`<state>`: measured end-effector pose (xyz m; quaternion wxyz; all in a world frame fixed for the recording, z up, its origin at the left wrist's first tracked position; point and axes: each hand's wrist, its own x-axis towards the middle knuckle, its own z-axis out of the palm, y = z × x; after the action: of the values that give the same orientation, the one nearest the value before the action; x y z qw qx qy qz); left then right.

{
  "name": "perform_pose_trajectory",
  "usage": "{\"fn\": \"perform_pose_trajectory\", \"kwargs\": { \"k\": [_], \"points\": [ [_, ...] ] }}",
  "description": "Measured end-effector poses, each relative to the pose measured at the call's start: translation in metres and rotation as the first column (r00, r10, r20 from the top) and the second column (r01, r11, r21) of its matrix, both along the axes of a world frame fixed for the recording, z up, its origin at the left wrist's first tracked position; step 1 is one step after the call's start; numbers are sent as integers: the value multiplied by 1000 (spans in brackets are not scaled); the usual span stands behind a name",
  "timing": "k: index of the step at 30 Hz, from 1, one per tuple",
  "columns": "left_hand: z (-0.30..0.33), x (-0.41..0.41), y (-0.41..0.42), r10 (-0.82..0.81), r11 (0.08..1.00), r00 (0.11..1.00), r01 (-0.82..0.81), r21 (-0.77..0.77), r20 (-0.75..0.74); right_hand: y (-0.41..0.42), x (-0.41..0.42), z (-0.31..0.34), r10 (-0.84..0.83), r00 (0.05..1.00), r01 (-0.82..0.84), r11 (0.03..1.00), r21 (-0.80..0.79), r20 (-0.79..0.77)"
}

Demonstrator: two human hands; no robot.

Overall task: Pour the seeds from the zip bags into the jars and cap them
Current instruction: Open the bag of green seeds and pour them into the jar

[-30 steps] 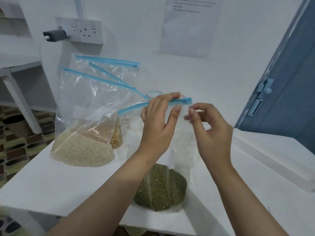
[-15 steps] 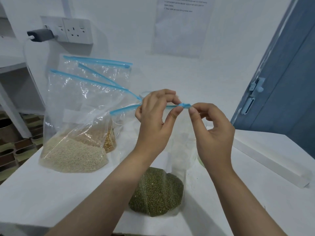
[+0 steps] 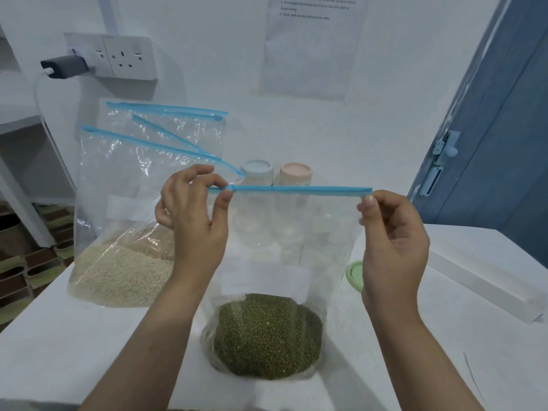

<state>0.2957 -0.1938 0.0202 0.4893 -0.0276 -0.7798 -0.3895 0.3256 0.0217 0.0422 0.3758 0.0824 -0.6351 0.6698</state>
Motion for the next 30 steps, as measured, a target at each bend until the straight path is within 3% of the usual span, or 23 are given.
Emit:
{"fn": "perform_pose_trajectory", "kwargs": {
  "k": [8, 11, 14, 21, 25, 30],
  "points": [
    [0, 0, -37, 71, 997, 997, -71, 43, 13, 1, 0, -6, -15, 998, 24, 984, -178, 55],
    [-1, 2, -39, 11, 991, 1000, -14, 133, 21, 0, 2, -9, -27, 997, 39, 981, -191, 68],
    [0, 7, -28, -164, 924, 985, 175, 339, -58, -2, 3, -10, -28, 997, 42, 980, -194, 73],
    [4, 5, -20, -242, 849, 960, 280, 449, -141, -4, 5, -6, -26, 999, 33, 986, -161, 46],
    [7, 2, -13, -337, 656, 927, 358, 665, -167, -12, 6, -8, 18, 997, -5, 986, -168, 74],
    [15, 6, -10, -357, 638, 906, 415, 648, -229, -15, 6, -9, 24, 993, -19, 999, -44, 115]
  ]
}}
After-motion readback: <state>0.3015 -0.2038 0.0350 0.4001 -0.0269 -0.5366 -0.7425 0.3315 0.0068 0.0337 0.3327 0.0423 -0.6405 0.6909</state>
